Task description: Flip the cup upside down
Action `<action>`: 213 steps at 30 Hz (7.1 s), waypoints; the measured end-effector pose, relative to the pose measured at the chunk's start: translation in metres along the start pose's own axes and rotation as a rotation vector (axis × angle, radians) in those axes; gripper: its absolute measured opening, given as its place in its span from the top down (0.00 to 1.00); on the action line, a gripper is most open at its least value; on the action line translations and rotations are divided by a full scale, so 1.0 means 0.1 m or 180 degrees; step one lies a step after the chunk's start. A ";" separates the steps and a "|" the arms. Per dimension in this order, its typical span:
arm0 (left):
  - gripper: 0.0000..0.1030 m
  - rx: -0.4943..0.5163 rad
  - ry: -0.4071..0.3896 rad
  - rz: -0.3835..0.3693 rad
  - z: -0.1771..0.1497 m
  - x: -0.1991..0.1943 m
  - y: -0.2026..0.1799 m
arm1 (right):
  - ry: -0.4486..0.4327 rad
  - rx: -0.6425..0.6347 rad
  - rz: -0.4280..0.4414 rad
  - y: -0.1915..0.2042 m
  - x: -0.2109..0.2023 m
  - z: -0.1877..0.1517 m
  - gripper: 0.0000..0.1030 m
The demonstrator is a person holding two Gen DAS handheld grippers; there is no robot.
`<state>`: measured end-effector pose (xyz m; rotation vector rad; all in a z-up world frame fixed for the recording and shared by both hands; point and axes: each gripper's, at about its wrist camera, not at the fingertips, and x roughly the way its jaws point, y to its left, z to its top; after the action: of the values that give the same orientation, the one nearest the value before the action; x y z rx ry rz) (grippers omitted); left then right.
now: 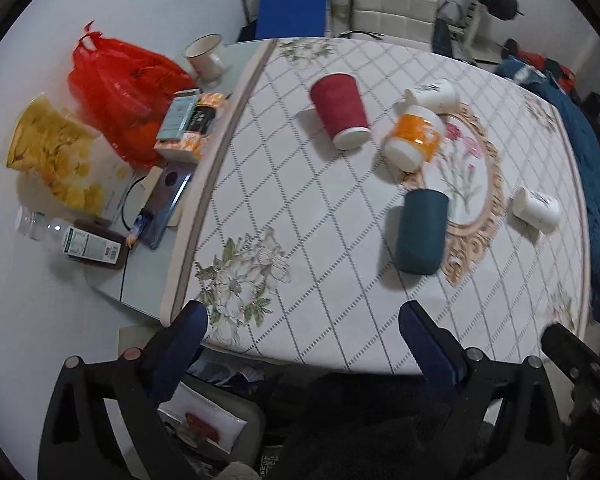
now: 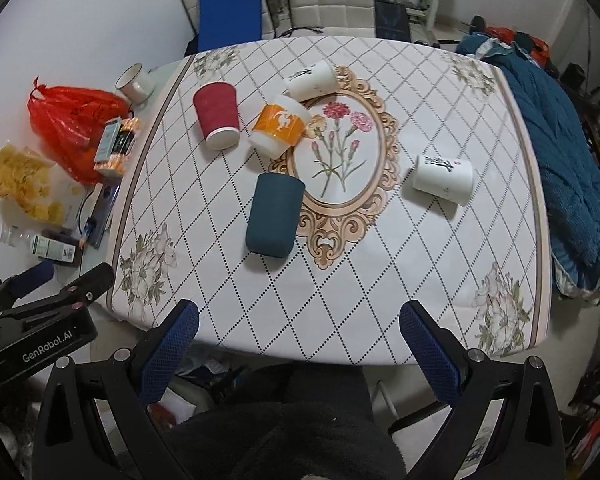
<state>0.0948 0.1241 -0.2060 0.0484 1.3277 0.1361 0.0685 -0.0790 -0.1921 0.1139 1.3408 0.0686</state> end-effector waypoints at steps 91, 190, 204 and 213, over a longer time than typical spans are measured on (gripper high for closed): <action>0.05 -0.0424 0.0768 0.0296 0.12 1.48 -0.21 | 0.1568 -0.3928 -0.1046 0.63 2.61 0.37 0.30; 0.03 0.0442 -0.0504 -0.0322 -0.11 -0.37 -0.92 | -0.0933 0.0489 -0.0700 -1.09 -0.30 -0.42 0.07; 0.03 0.0420 -0.0937 -0.0345 -0.65 -1.48 -0.97 | -0.1254 0.0258 -0.0729 -1.00 -1.60 -1.00 0.07; 0.03 0.0240 -0.0942 -0.0428 -0.87 -1.82 -0.84 | -0.1438 0.0227 -0.0592 -1.00 -2.21 -1.31 0.07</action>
<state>-0.0259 0.0136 -0.0606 0.0413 1.0364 -0.0350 -0.1109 -0.1975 -0.0202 0.0594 0.8973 -0.1548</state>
